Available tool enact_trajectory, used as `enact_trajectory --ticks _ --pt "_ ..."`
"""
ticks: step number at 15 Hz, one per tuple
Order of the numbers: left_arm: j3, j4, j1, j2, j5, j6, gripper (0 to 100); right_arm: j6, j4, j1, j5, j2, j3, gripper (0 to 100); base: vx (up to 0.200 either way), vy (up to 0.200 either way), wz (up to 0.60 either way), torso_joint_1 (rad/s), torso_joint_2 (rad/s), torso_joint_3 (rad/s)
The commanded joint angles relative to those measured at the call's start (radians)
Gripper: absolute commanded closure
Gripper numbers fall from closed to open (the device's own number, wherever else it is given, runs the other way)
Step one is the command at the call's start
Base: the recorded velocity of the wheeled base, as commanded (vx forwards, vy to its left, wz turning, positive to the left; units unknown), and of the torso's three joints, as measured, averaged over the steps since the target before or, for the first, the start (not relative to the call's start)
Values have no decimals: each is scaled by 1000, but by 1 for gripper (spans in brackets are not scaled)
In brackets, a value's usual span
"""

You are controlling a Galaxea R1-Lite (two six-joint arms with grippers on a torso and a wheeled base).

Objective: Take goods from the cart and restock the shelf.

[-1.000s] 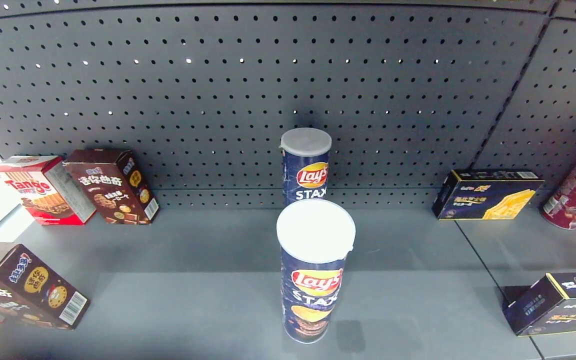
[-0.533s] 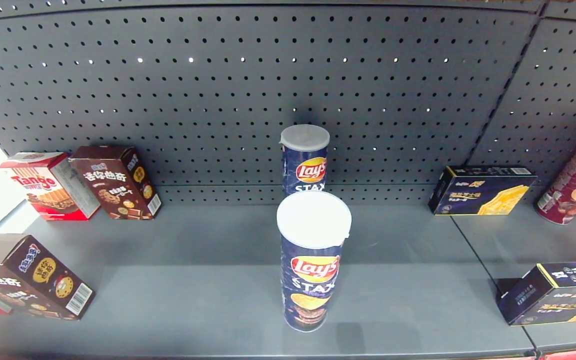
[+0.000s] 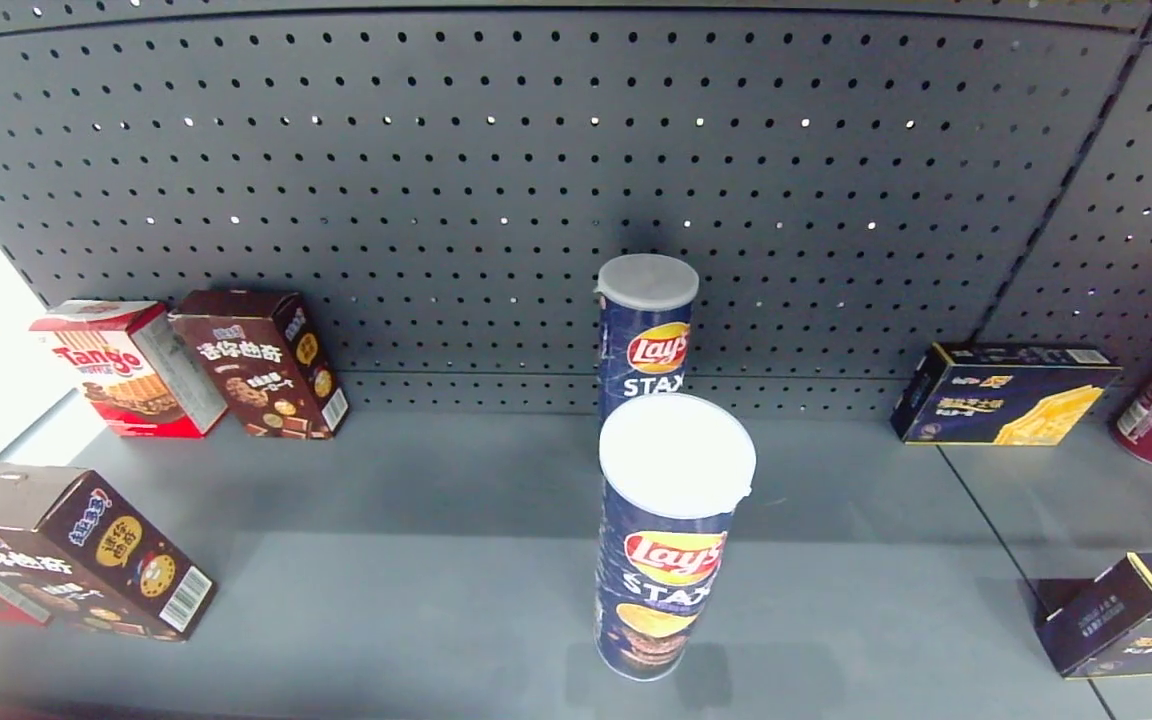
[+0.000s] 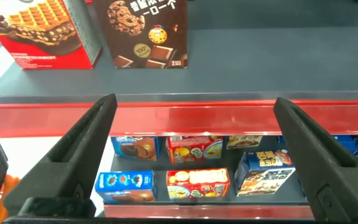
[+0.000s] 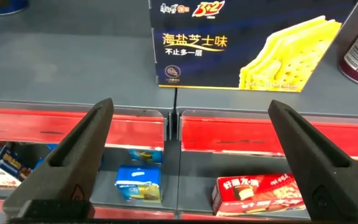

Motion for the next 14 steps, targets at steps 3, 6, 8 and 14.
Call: enact_trajectory --ticks 3,6,8,14 --pt "0 1 -1 0 0 0 0 0 0 0 0 1 0 0 0 0 0 0 0 0" --pt "0 -1 1 0 0 0 0 0 0 0 0 1 0 0 0 0 0 0 0 0" --pt "0 1 1 0 0 1 0 0 0 0 0 1 0 0 0 0 0 0 0 0" --pt "0 1 1 0 0 -2 0 0 0 2 0 1 0 0 0 0 0 0 0 0"
